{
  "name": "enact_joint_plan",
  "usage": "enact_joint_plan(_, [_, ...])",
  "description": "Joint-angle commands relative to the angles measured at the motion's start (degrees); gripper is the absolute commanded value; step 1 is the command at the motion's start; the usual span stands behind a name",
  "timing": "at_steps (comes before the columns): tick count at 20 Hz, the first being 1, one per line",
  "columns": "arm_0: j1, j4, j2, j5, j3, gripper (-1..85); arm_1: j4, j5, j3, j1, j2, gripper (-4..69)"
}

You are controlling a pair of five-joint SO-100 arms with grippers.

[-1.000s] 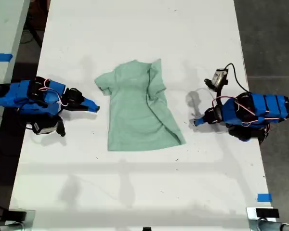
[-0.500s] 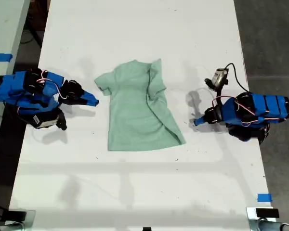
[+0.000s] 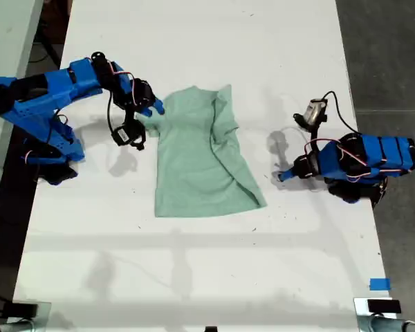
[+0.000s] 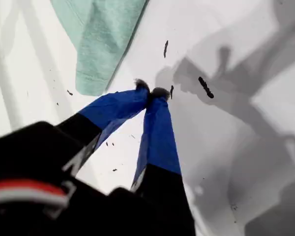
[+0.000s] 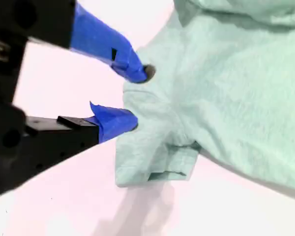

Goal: Fold t shirt

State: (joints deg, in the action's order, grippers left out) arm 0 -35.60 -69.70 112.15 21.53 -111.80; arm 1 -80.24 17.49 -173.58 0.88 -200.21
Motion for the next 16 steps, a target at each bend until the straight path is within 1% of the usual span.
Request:
enact_joint_plan(1, [-3.96,0.88,-4.57,3.6,4.39,19.5,1.23,0.44,-3.43,-1.05,-0.44,2.8])
enact_joint_plan(8, [-8.44,-0.18,-9.84,1.76,-0.7,19.2,1.23,0.26,-3.43,-2.29,-0.44,3.1])
enact_joint_plan(12, [-8.61,1.58,-12.74,1.41,-1.85,19.1,1.23,0.18,-3.43,-2.37,-0.44,3.2])
enact_joint_plan(16, [-6.33,4.75,-21.01,0.88,-1.41,19.8,1.23,0.18,-3.43,-2.46,-0.44,3.3])
